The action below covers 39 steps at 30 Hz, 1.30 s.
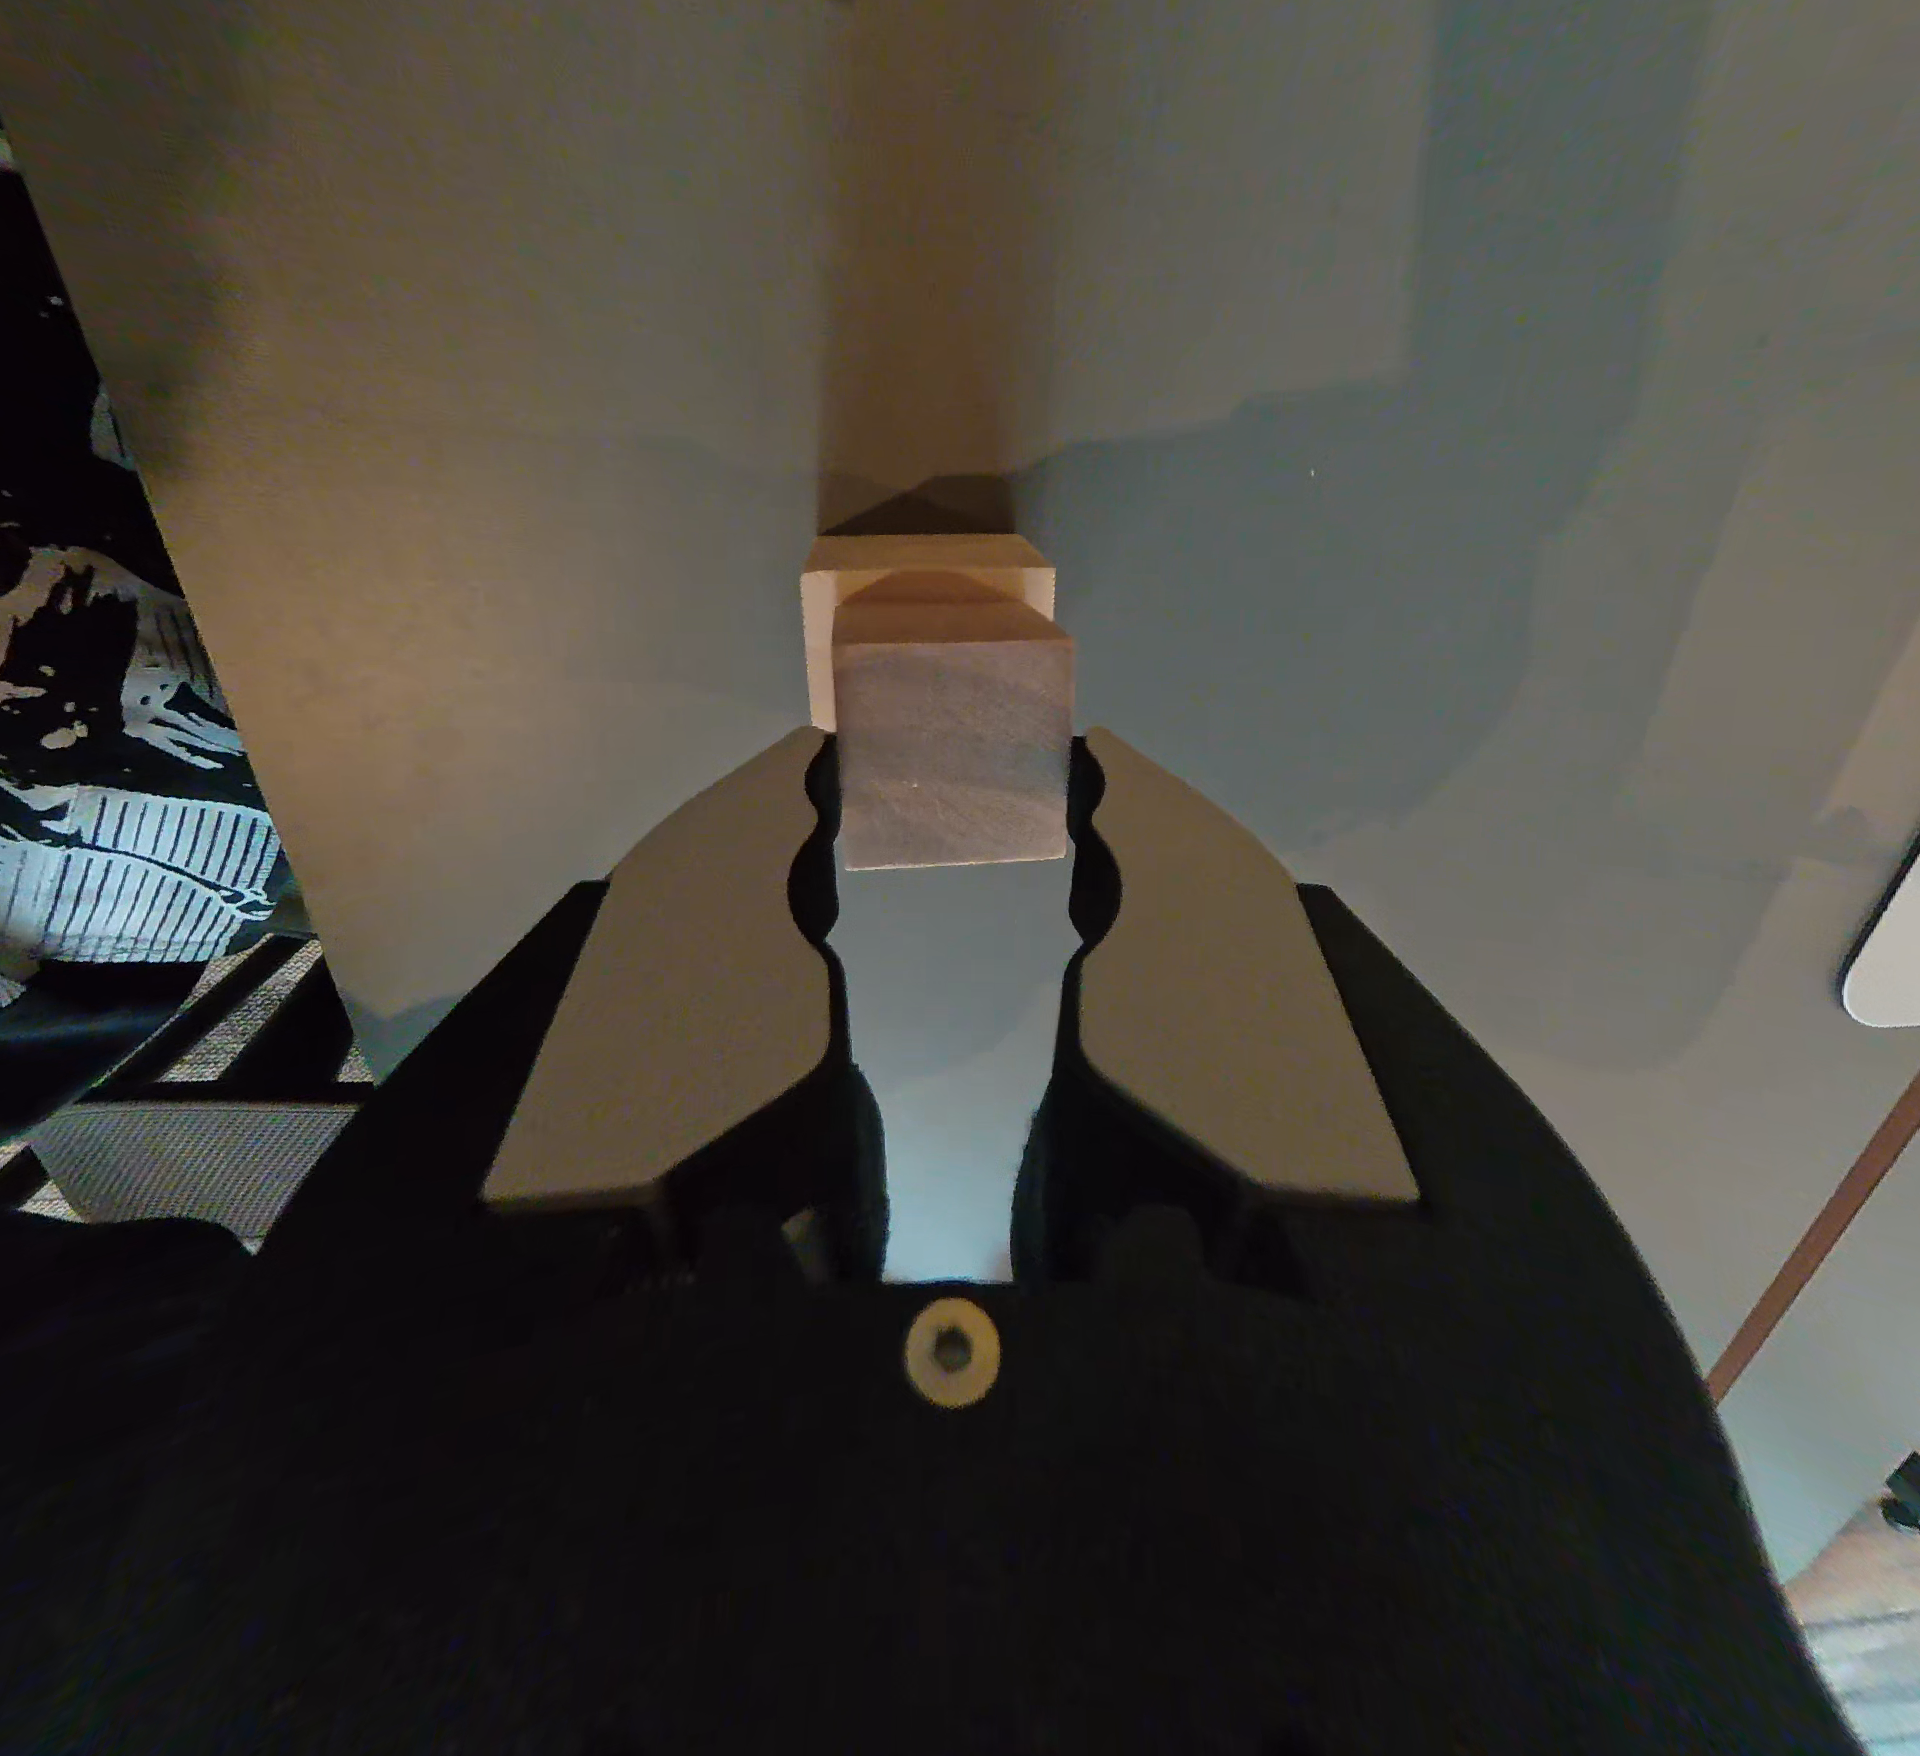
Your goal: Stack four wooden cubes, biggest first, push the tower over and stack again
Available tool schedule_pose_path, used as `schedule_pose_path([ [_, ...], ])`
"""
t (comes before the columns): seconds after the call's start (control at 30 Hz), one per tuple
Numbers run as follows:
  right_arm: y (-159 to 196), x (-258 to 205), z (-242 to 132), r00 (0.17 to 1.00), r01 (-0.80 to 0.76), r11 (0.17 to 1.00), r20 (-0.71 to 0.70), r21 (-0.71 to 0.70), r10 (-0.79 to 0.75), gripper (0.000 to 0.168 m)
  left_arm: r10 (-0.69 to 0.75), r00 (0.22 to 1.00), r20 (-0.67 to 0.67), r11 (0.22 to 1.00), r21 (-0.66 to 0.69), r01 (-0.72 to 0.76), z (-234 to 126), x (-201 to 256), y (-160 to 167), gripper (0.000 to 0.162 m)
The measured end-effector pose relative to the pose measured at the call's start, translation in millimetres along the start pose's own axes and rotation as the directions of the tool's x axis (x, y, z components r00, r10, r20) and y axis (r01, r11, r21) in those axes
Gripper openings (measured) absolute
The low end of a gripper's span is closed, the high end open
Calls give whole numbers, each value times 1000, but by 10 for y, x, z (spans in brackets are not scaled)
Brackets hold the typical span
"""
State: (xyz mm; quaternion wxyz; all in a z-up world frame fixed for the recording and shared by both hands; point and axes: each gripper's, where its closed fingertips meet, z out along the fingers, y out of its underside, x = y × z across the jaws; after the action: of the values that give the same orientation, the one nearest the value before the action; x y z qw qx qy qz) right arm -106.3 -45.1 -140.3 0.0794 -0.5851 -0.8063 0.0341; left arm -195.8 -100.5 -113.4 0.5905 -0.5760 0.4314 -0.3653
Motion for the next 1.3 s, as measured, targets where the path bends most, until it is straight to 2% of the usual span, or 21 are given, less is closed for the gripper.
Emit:
schedule_pose_path([
  [0.23,14,-2,8,1000,4,1000,5,-1,-4,42,0,1000,-1,1000,0,0,2,1,0,92],
  [0.47,9,-9,-33,1000,-6,1000,3,16,6,53,1,1000,-1,1000,0,-1,2,1,0,92],
  [0.6,39,-10,-200,1000,-10,998,-25,69,12,58,1,1000,-2,1000,-1,-1,3,1,1,92],
  [0.7,223,9,-425,996,-35,993,-75,111,43,62,1,1000,-1,1000,-1,-1,3,0,1,91],
  [0.8,657,37,-639,984,-112,988,-130,107,125,65,1,1000,-1,1000,-2,-1,3,0,2,91],
  [0.93,1529,67,-835,935,-295,954,-189,49,299,67,4,1000,0,1000,-3,-4,4,2,4,91],
  [1.17,3052,-31,-855,778,-607,794,-230,-38,584,66,15,1000,1,1000,-13,-15,12,10,15,91],
  [1.3,3638,-61,-710,697,-706,707,-215,-41,684,62,10,1000,3,1000,-11,-10,8,3,12,91],
])
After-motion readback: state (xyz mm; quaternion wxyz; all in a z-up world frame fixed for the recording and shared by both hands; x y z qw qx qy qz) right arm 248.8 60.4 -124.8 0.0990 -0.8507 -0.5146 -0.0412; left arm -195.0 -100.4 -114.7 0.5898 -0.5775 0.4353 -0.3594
